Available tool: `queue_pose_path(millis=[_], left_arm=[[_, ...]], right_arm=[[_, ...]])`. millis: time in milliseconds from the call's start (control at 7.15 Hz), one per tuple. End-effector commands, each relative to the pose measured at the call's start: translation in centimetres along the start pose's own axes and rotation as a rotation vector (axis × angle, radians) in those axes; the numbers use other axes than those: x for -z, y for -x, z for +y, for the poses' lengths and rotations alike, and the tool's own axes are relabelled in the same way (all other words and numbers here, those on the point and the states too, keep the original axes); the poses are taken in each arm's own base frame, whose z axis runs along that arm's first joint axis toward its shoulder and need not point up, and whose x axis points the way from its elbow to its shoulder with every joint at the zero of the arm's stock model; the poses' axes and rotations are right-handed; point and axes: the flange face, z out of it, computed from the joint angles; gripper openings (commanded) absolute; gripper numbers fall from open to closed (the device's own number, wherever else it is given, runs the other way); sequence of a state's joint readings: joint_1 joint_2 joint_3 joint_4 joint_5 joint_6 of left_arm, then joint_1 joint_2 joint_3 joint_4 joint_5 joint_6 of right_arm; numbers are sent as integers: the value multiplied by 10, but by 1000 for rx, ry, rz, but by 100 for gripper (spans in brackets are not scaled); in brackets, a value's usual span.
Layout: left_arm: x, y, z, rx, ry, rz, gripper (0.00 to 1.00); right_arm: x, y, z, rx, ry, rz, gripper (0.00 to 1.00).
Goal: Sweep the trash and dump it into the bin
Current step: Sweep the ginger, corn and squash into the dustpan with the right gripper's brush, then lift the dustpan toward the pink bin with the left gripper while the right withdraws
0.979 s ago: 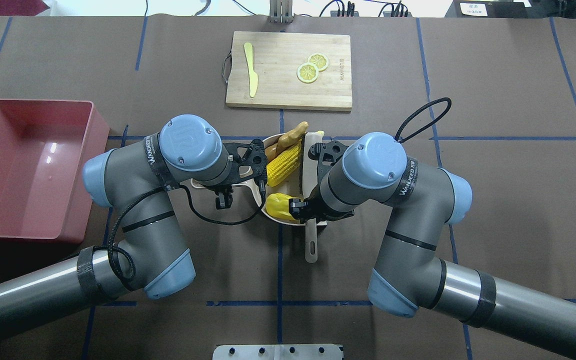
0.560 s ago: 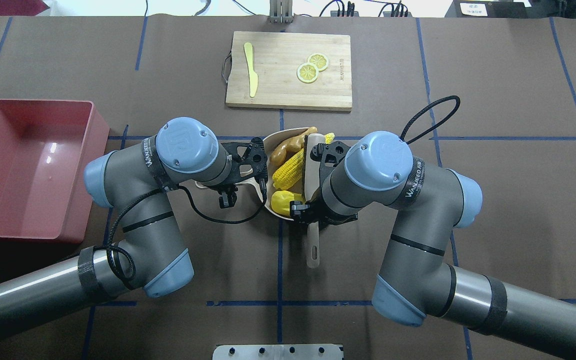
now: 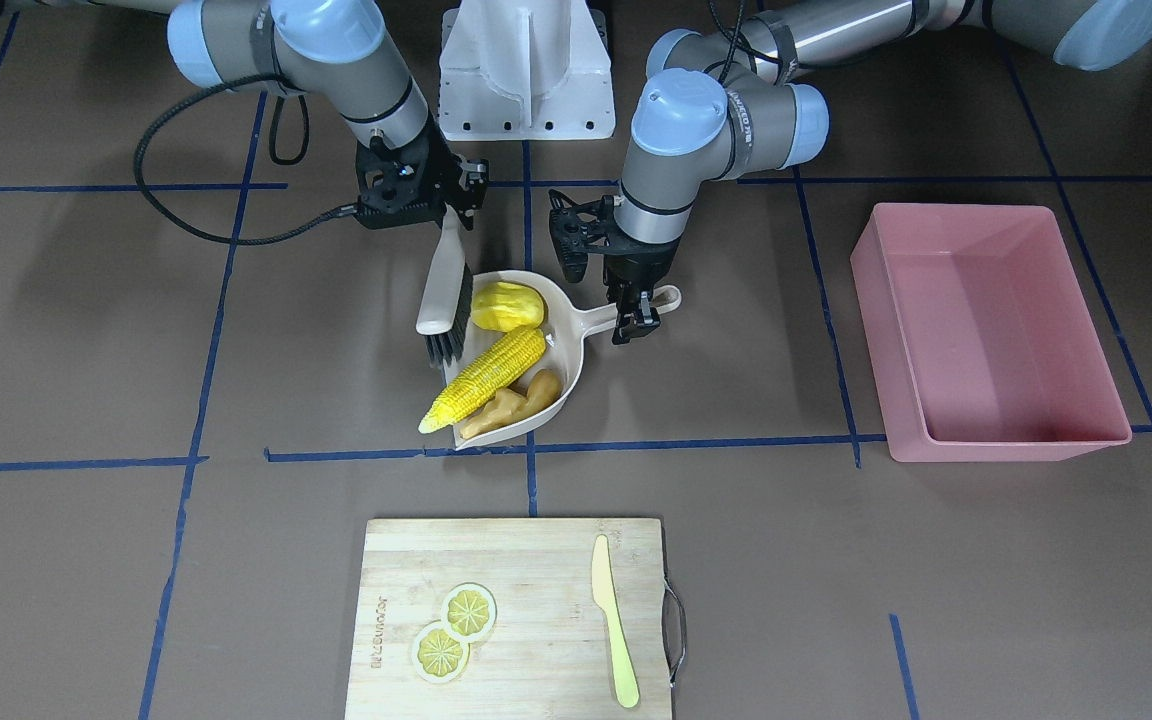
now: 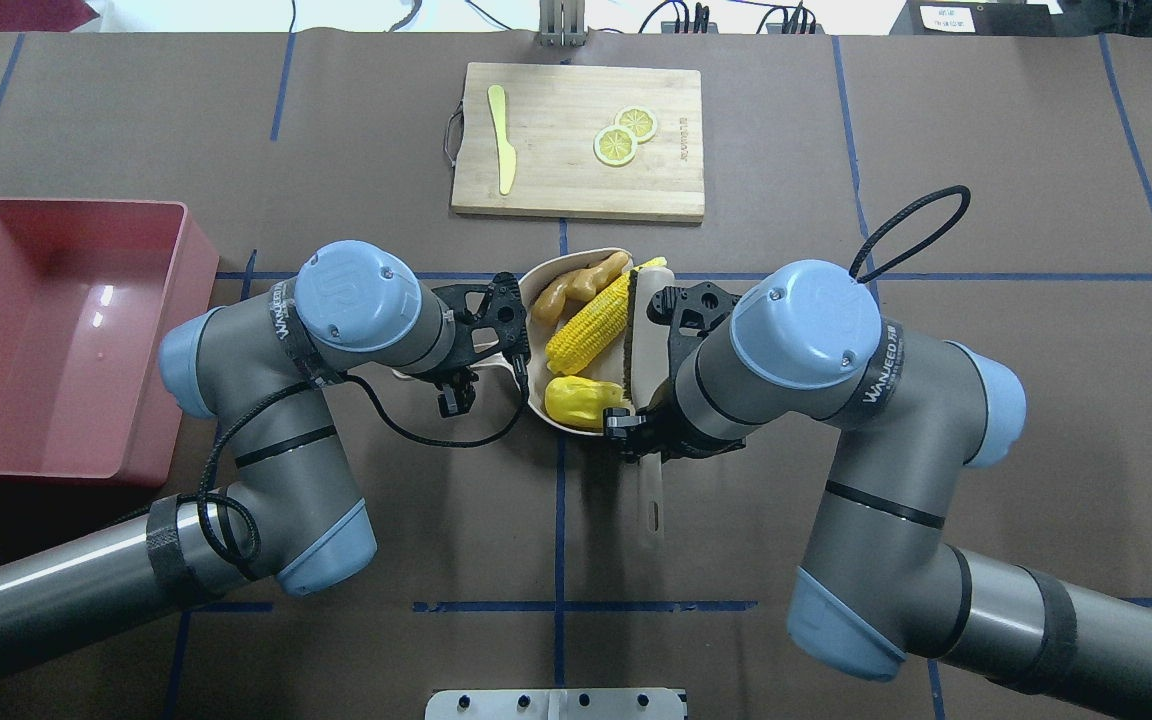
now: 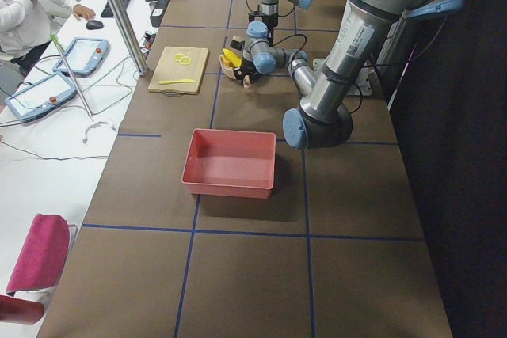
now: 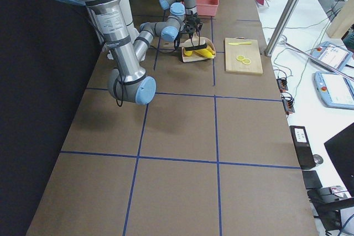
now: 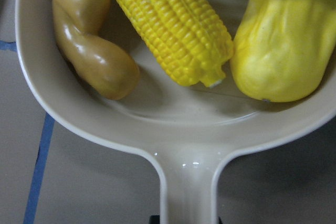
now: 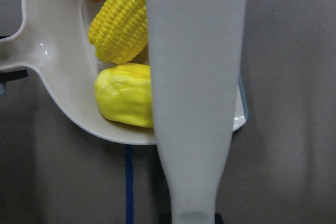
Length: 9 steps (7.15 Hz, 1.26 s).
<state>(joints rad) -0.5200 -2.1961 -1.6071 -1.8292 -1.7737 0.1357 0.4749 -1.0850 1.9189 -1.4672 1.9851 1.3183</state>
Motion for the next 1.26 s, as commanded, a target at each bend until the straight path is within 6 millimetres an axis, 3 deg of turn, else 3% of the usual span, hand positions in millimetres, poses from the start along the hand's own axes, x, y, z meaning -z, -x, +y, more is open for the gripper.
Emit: queue_pose_path(millis=[0,280,560,699,979,1119], left_arm=[[10,10,-1,66,-35,-15,15],[21,15,-5,129,-94,-10,15],[42,41,1,178,-147,27,14],[53,51,35,191,-148,45,13],[101,78,111,223,-192,99,13],[120,93,162,247,-216,117,13]], right_arm=[[43,-39,11,-30,-17,27,0],[90,-136,19,-80,-31,69,0],[105,-189,5,-58,-31,118,0],[110,-216,7,-10,-26,152,0],[127,-270,4,-3,3,154,0],[131,-292,4,22,9,160,0]])
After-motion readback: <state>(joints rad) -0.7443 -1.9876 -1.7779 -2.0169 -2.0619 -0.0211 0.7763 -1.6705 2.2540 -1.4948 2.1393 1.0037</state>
